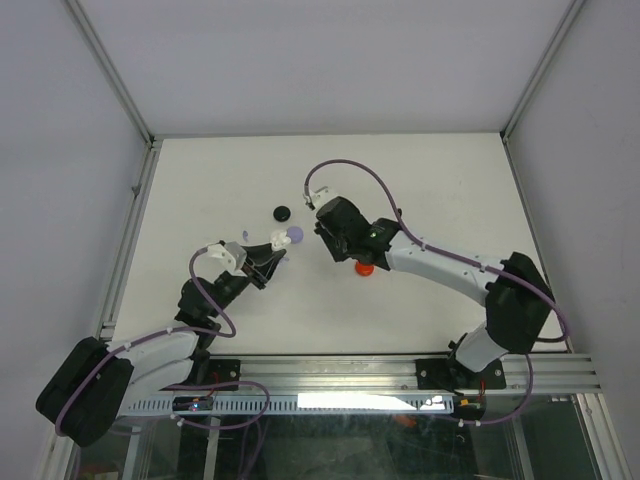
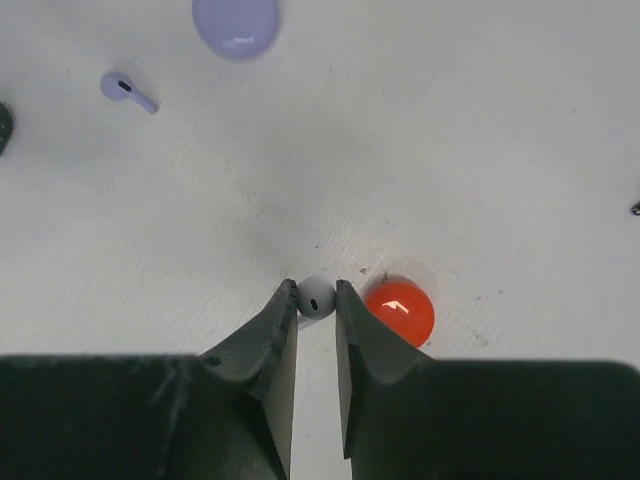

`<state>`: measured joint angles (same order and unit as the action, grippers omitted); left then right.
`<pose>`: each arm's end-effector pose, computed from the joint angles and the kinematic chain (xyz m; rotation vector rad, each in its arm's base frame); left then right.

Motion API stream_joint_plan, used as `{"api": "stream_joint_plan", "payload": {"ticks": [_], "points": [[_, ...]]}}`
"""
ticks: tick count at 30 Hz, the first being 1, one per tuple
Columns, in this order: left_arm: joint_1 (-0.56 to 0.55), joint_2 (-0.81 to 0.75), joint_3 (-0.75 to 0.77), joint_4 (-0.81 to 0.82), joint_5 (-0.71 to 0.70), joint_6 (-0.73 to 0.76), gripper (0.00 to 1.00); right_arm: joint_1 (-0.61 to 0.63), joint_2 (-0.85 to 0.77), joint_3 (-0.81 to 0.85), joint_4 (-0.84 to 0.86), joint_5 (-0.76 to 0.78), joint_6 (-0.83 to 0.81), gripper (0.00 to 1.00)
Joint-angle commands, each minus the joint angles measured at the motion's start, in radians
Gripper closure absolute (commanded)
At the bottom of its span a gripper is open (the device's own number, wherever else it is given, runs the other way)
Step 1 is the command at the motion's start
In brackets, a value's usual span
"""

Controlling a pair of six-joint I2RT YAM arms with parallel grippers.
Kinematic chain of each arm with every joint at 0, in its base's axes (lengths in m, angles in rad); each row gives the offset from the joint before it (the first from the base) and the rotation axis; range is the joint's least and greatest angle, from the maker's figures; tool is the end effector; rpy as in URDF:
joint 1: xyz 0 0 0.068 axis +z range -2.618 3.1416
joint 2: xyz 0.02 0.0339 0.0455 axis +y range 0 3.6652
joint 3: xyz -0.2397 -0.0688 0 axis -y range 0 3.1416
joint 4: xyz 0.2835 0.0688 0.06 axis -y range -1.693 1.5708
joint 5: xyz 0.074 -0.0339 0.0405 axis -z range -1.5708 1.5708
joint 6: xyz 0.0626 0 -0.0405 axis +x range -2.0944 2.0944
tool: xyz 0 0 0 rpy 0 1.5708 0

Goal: Insert the wireless bluetooth earbuds into the charging case
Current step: Pick up the earbud from the center of the board, then place the earbud in the charging case.

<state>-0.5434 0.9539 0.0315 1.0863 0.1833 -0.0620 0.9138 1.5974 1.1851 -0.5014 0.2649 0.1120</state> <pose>0.1945 -0.1308 0.1414 0.4917 1.3526 -0.6284 0.2526 0.3006 0.1881 -0.8509 2.2917 0.1250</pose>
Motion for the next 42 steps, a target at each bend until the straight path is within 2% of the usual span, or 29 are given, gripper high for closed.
{"api": "stream_joint_plan", "payload": {"ticks": [1, 7, 13, 19, 30, 42], "points": [[-0.003, 0.024, 0.006, 0.143, 0.099, -0.004, 1.0, 0.046, -0.119, 0.008, 0.061, 0.139, -0.013, 0.83], [-0.002, 0.034, 0.023, 0.201, 0.182, -0.053, 1.0, 0.125, -0.274, -0.035, 0.18, 0.198, -0.085, 0.83], [-0.003, 0.04, 0.041, 0.244, 0.253, -0.108, 1.0, 0.176, -0.411, -0.122, 0.341, 0.17, -0.132, 0.83], [-0.003, 0.061, 0.086, 0.254, 0.296, -0.143, 1.0, 0.223, -0.481, -0.196, 0.512, 0.115, -0.224, 0.82], [-0.003, 0.077, 0.144, 0.227, 0.358, -0.248, 1.0, 0.26, -0.516, -0.302, 0.771, 0.012, -0.388, 0.82], [-0.004, 0.065, 0.15, 0.217, 0.366, -0.321, 1.0, 0.285, -0.494, -0.308, 0.814, -0.029, -0.471, 0.82]]}}
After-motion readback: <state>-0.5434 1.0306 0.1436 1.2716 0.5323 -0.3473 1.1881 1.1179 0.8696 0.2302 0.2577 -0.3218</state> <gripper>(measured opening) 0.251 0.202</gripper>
